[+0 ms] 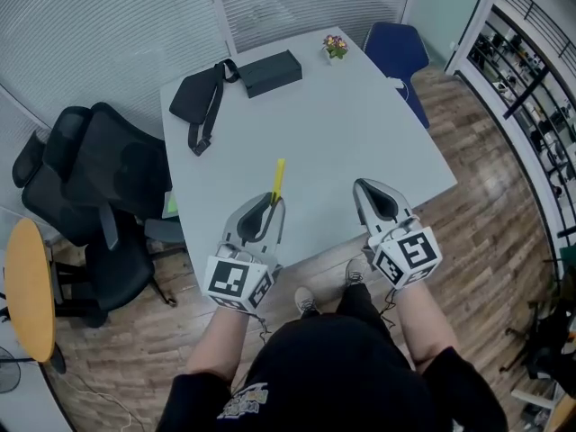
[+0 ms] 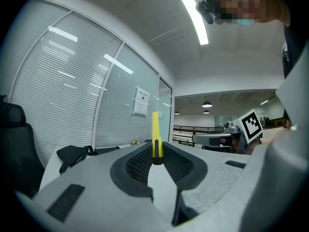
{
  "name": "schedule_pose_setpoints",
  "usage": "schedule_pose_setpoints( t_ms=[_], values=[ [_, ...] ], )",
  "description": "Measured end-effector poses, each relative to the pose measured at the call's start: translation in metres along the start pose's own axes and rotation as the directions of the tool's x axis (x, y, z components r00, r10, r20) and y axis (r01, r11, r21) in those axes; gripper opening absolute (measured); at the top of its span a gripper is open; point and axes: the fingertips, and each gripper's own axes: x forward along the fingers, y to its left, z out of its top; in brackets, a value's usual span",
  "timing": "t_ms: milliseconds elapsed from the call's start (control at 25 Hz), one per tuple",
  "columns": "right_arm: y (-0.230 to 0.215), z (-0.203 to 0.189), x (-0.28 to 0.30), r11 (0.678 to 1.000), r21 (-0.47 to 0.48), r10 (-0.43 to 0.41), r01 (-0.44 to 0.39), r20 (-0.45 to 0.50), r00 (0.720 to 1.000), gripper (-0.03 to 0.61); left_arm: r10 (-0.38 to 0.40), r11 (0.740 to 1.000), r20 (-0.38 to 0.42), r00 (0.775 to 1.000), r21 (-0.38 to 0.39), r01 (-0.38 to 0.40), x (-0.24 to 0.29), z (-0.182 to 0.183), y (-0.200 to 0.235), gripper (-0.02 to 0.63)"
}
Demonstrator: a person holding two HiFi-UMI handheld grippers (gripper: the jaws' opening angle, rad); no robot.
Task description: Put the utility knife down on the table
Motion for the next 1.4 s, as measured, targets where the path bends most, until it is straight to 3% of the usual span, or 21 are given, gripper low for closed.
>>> schedule_pose_setpoints(
  t_ms=[880,1160,1400],
  values=[
    [-0.056,-0.019,0.049,0.987,0.029,0.158,-0.156,-0.06,0.986,0.005,0.129,0.991,-0.128,0.983,0.042,-0.124,0.079,-0.04,0.005,0.066],
    [-0.07,-0.035,0.072,0.98,0.049,0.197,-0.193,-0.085,0.977,0.005,0.163,0.987,-0.218,0.962,0.04,-0.158,0.103,-0.078,0.017,0.066],
    [-0.079,-0.049,0.086,0.974,0.069,0.221,-0.214,-0.114,0.968,0.005,0.188,0.982,-0.318,0.929,0.051,-0.181,0.118,-0.121,0.03,0.066]
  ],
)
